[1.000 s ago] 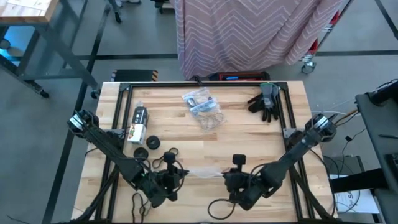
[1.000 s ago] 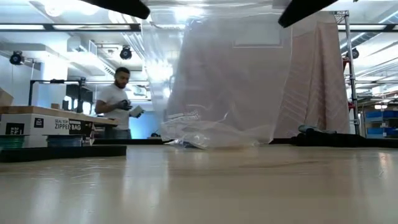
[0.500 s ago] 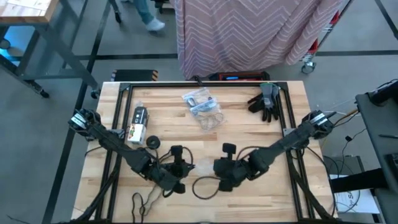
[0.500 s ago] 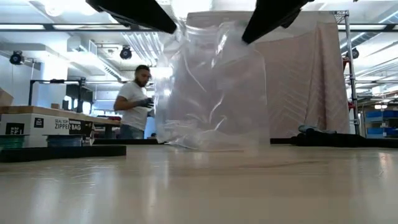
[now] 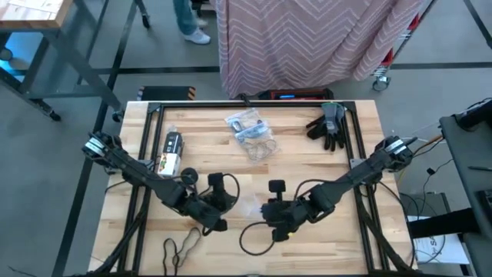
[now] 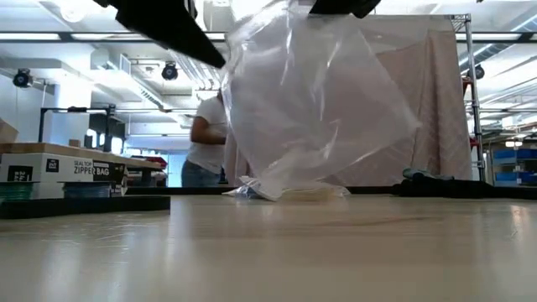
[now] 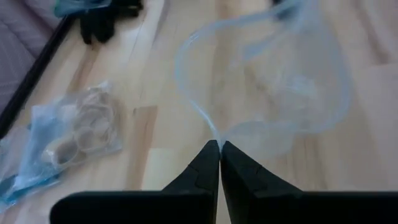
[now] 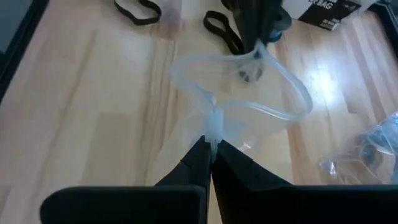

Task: Sort rubber bands
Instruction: Open the transparent zip bag

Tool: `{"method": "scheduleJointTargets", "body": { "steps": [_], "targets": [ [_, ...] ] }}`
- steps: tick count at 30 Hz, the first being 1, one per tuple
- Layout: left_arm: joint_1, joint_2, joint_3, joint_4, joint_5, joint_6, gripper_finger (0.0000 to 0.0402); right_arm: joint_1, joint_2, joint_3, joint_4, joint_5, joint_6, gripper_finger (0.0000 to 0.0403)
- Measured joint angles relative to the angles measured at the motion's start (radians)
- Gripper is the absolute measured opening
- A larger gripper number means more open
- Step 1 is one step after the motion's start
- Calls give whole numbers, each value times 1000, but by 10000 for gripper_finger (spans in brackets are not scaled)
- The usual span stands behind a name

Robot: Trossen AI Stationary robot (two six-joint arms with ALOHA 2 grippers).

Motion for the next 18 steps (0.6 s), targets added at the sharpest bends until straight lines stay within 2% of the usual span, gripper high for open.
{"method": "scheduleJointTargets", "body": {
  "steps": [7, 18],
  "targets": [
    [-4, -9, 0, 54, 160, 1, 0, -6, 2, 0, -5, 70, 0, 0],
    [29, 60, 0, 291, 121, 128, 4, -28, 3, -22, -8, 26, 25, 0]
  ]
}}
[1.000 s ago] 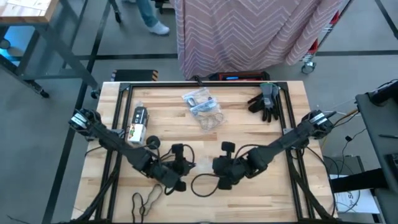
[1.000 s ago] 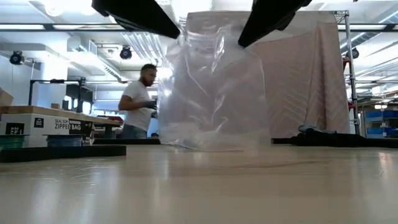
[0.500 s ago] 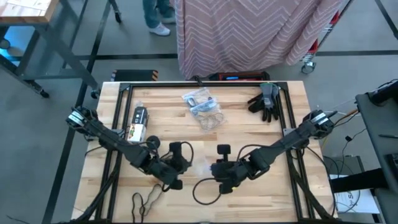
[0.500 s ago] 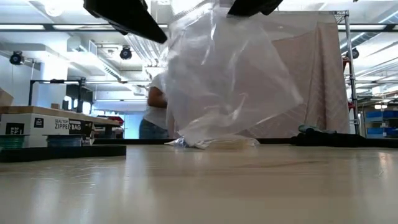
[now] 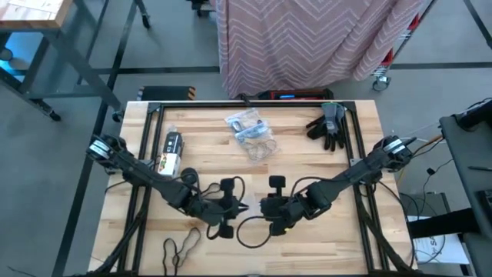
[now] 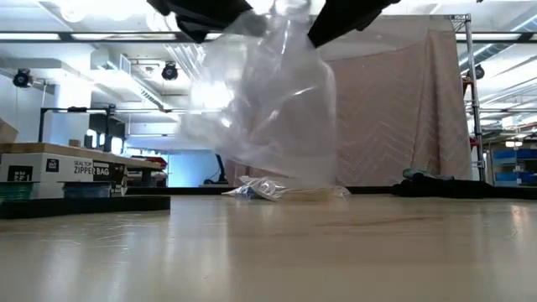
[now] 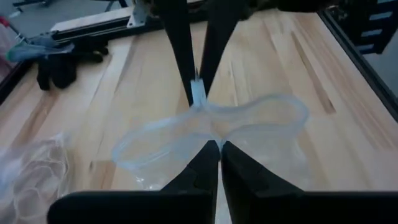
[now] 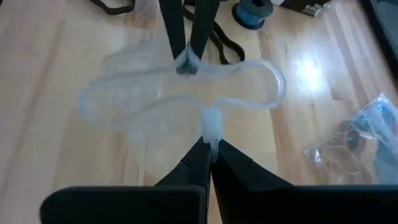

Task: Sort rubber bands
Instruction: Open the transparent zip bag, then put the black rubberband into the transparent zip bag

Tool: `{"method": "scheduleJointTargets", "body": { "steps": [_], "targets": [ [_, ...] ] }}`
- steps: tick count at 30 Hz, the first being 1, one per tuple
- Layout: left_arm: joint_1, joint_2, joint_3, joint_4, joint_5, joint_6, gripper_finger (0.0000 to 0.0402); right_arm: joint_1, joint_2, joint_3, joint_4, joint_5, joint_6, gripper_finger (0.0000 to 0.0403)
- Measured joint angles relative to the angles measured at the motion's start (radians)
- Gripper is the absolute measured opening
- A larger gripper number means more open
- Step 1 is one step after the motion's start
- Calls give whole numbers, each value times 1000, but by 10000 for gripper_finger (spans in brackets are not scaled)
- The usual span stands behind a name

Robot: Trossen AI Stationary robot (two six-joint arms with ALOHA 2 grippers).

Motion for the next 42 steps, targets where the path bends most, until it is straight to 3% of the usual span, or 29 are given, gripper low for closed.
{"method": "scheduleJointTargets", "body": {
  "steps": [12, 16, 25, 35, 42],
  "targets": [
    [43, 52, -1, 146, 12, 81, 1, -9, 0, -7, 3, -55, -8, 0],
    [40, 44, -1, 128, 29, 96, 12, -11, 0, -7, -1, -53, -7, 0],
    [23, -7, -1, -135, 40, -38, 59, -11, 1, -37, -4, -50, 24, 0],
    [4, -72, 0, -328, 201, -141, 112, -10, 2, -53, -1, -50, 45, 0],
    [1, -128, 0, -490, 211, -257, 127, -10, 2, -53, -2, -50, 45, 0]
  ]
}}
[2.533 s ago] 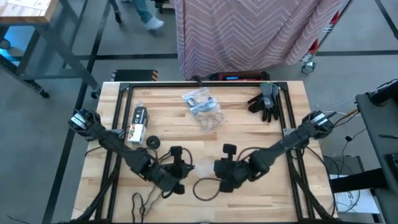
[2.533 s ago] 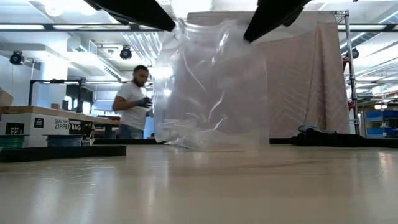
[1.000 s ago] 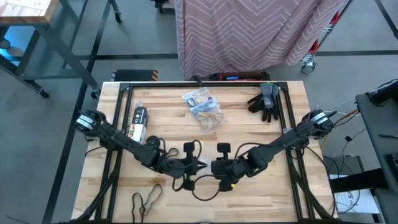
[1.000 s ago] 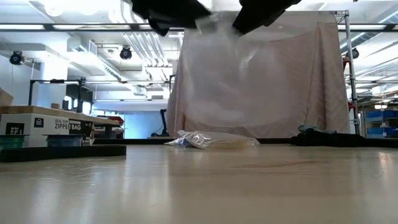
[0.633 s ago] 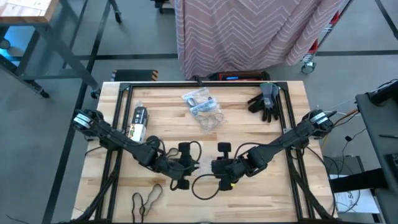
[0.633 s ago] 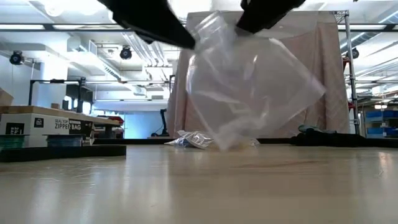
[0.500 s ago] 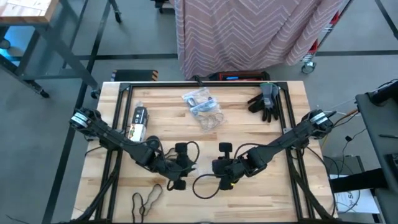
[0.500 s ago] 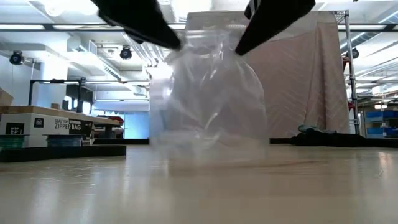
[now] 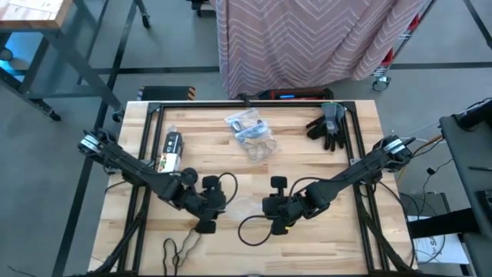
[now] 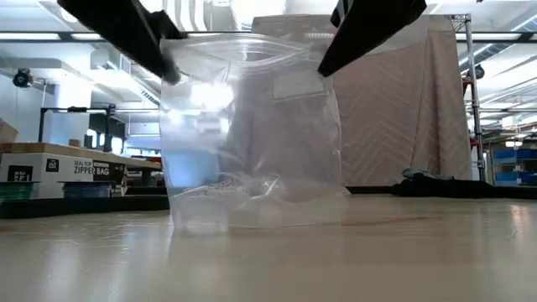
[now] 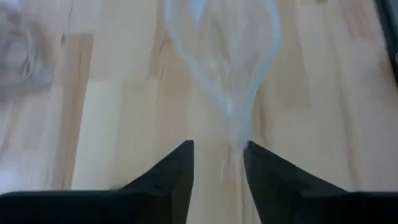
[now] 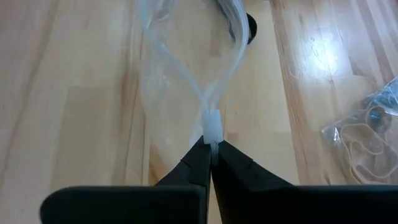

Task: Sort rubber bands
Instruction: Put the black rubberband into the transparent zip bag

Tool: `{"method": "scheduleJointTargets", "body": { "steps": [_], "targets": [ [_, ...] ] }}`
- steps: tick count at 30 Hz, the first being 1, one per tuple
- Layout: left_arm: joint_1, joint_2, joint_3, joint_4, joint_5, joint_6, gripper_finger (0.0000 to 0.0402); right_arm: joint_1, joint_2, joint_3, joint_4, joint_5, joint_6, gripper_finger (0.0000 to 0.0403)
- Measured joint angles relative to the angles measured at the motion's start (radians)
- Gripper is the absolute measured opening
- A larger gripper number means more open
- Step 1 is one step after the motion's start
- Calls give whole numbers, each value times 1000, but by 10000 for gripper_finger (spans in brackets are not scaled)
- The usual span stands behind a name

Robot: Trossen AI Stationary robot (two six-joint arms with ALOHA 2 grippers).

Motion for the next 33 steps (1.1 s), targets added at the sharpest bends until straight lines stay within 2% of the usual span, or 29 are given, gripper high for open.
{"method": "scheduleJointTargets", "body": {
  "steps": [6, 9, 16, 20, 25, 33],
  "targets": [
    [-2, -53, -2, -216, 4, -139, 142, 0, 0, 0, -2, 0, 0, 0],
    [-2, -58, -22, -272, 2, -209, 158, 0, 0, 0, -2, 0, 0, 0],
    [-2, -57, -163, -256, 8, -438, 226, 0, 0, 0, -2, 0, 1, 0],
    [2, -57, -277, -128, 3, -477, 252, 0, 0, 0, -2, 0, 2, 0],
    [18, -57, -390, 74, -59, -479, 250, 0, 0, 0, 0, 0, 3, 0],
    [45, -57, -465, 110, -98, -507, 202, 0, 0, 0, 1, -1, 13, 0]
  ]
}}
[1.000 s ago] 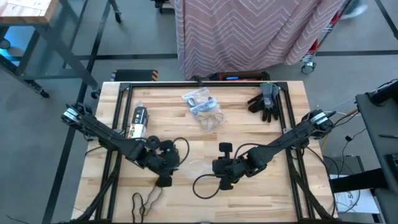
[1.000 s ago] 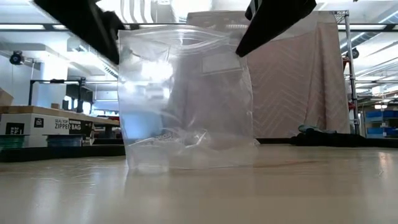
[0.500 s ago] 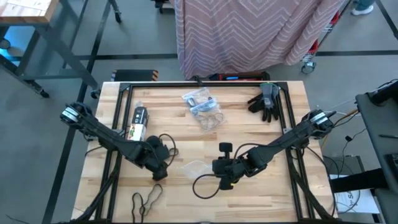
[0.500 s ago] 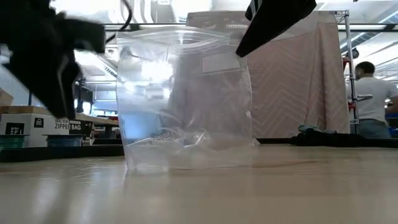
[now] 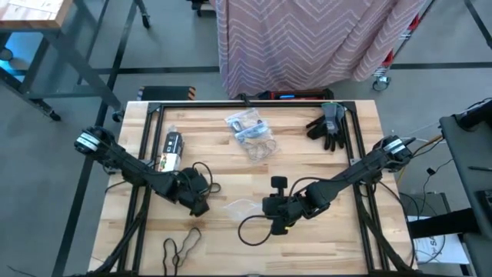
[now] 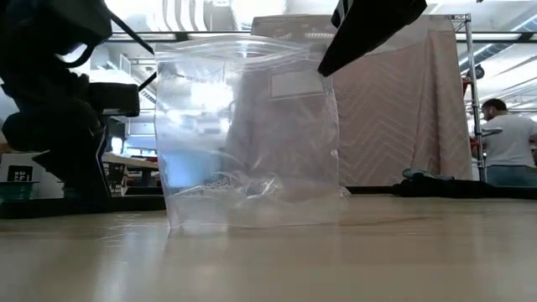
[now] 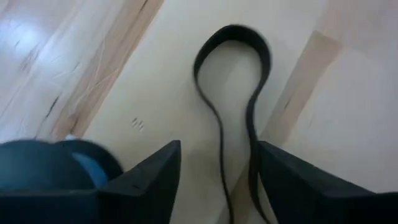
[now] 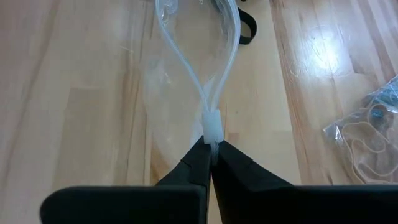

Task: Sort rubber bands
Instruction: Put the black rubberband into the transparent zip bag

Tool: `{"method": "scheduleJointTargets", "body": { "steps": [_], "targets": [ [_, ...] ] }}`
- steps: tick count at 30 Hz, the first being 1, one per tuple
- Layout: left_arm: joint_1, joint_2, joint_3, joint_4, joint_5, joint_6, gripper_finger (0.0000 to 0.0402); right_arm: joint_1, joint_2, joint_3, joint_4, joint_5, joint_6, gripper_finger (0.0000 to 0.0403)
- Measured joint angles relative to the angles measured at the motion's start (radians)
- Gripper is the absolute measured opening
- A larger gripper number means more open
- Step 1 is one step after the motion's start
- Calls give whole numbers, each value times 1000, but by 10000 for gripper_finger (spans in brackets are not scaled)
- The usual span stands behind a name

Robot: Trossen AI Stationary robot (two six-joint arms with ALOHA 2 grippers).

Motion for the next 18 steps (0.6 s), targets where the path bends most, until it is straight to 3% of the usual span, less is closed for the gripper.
{"method": "scheduleJointTargets", "body": {
  "steps": [5, 12, 18],
  "targets": [
    [-1, 0, -17, 77, -1, 67, 145, 0, 0, 0, 0, 0, -1, 0],
    [-1, 6, -65, 196, -2, 146, 17, 1, 0, 0, 0, 0, -3, 0],
    [-15, 60, -53, 192, -21, 144, 13, 1, 0, 0, 0, 0, -4, 0]
  ]
}}
